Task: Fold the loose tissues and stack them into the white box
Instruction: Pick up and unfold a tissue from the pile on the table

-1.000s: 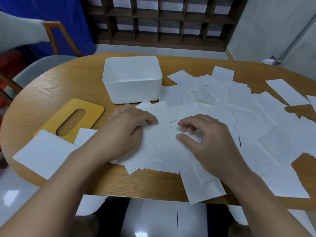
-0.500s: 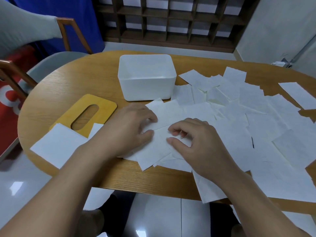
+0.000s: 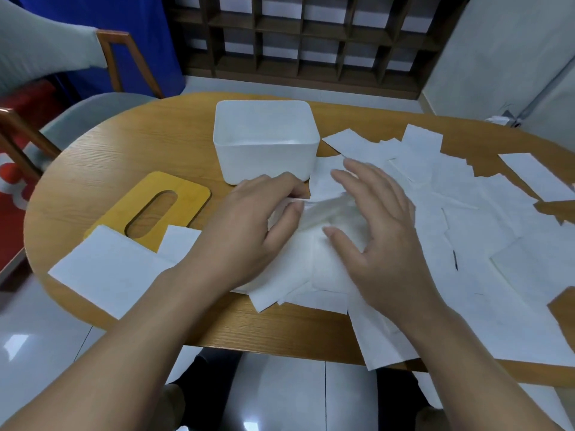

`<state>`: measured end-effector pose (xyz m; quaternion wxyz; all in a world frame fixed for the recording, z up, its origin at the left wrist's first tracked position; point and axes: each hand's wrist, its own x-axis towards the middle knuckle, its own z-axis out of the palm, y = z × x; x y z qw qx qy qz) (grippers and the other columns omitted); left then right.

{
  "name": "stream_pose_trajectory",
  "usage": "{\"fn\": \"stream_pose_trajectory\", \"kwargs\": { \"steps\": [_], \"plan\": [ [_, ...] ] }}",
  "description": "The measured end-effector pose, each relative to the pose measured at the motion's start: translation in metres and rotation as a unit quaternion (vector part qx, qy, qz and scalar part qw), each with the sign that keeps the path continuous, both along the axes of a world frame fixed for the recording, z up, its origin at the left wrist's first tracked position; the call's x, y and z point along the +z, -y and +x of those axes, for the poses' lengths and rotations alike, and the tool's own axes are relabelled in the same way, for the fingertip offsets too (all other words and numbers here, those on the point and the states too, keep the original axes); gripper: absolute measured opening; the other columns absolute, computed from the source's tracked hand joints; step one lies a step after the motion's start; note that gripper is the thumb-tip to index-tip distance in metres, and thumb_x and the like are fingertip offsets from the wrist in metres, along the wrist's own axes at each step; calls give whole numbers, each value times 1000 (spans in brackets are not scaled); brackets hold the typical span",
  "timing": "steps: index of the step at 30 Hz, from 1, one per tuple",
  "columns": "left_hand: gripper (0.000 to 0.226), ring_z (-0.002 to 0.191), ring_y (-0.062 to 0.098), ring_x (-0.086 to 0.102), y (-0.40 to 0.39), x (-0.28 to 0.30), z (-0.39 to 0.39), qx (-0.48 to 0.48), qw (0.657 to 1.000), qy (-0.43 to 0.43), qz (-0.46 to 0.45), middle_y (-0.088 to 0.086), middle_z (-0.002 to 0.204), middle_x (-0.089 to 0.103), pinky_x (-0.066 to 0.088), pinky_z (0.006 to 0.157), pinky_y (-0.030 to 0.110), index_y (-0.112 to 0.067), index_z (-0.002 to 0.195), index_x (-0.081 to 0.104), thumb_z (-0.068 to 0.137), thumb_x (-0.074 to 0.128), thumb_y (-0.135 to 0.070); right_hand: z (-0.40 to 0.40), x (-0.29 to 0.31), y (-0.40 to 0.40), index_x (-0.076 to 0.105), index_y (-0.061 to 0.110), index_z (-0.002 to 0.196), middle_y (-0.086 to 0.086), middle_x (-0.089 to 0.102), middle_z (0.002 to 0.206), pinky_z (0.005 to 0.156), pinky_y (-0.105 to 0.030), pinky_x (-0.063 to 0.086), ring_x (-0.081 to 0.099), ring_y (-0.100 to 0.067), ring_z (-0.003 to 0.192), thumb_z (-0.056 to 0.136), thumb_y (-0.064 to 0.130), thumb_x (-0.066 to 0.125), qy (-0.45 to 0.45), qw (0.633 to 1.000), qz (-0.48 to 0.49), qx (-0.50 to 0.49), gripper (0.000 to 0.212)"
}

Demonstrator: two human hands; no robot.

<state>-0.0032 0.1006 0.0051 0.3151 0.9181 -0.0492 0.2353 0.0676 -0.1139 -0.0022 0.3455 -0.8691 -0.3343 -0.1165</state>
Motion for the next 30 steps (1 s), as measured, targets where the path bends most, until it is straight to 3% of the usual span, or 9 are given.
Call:
{"fn": "stream_pose_trajectory", "kwargs": {
  "steps": [3, 7, 11, 14, 16, 18, 20, 23, 30],
  "plan": [
    [9, 96, 18, 64, 10, 5, -1, -24, 996, -7, -90, -11, 100, 68, 47, 80, 30, -23, 111, 66, 113, 57, -20, 5, 5, 12, 73, 30, 132, 21, 67, 136, 122, -45, 38, 52, -5, 141, 102, 20, 76, 10, 998, 61, -32, 31],
    [17, 97, 22, 65, 22, 4, 7, -30, 986, -27, -164, -9, 108, 68, 54, 83, 38, -28, 125, 65, 109, 68, -30, 9, 19, 32, 80, 33, 108, 25, 77, 105, 90, -17, 54, 69, -1, 111, 103, 24, 75, -103, 984, 134, -55, 11],
    [6, 73, 15, 55, 36, 3, 17, 0, 985, -31, -168, -4, 81, 64, 45, 66, 27, -34, 110, 75, 106, 72, -37, 10, 21, 48, 82, 31, 108, 18, 79, 100, 71, -12, 52, 74, -2, 91, 100, 23, 80, -184, 967, 170, -55, 11],
    [13, 61, 9, 47, 43, -2, 21, 20, 983, -62, -174, -7, 64, 52, 33, 58, 16, -32, 92, 78, 104, 74, -36, 11, 18, 62, 83, 31, 105, 10, 78, 86, 63, -14, 49, 68, -4, 67, 98, 28, 83, -218, 958, 174, -65, 8],
    [16, 57, 8, 45, 46, -6, 22, 28, 979, -99, -174, -10, 60, 48, 33, 56, 15, -32, 86, 77, 102, 76, -37, 14, 14, 71, 83, 32, 101, 0, 66, 70, 59, -15, 43, 51, -12, 55, 96, 34, 84, -216, 963, 138, -85, 5],
    [19, 56, 8, 47, 49, -11, 21, 31, 978, -131, -159, -9, 60, 51, 35, 55, 15, -31, 82, 77, 100, 78, -38, 17, 11, 77, 82, 33, 97, -10, 50, 64, 55, -12, 37, 39, -11, 52, 94, 38, 85, -207, 969, 91, -99, 6],
    [21, 59, 9, 53, 52, -15, 21, 35, 980, -143, -133, -5, 65, 60, 38, 56, 17, -30, 79, 76, 98, 79, -38, 18, 9, 80, 81, 33, 95, 4, 46, 58, 54, -12, 37, 43, -9, 53, 94, 38, 86, -185, 976, 52, -103, 7],
    [22, 65, 10, 58, 55, -18, 24, 48, 982, -149, -107, -2, 70, 64, 42, 59, 21, -28, 77, 74, 96, 80, -39, 18, 4, 82, 80, 32, 97, 18, 57, 60, 57, -10, 39, 56, -3, 62, 93, 36, 86, -152, 983, 0, -103, 8],
    [19, 73, 10, 63, 56, -25, 28, 73, 985, -144, -61, -8, 69, 65, 46, 62, 26, -30, 78, 71, 93, 81, -35, 21, -7, 81, 80, 24, 106, 19, 61, 72, 71, -21, 51, 61, -4, 68, 90, 35, 90, -107, 988, -48, -104, 22]
  ]
}}
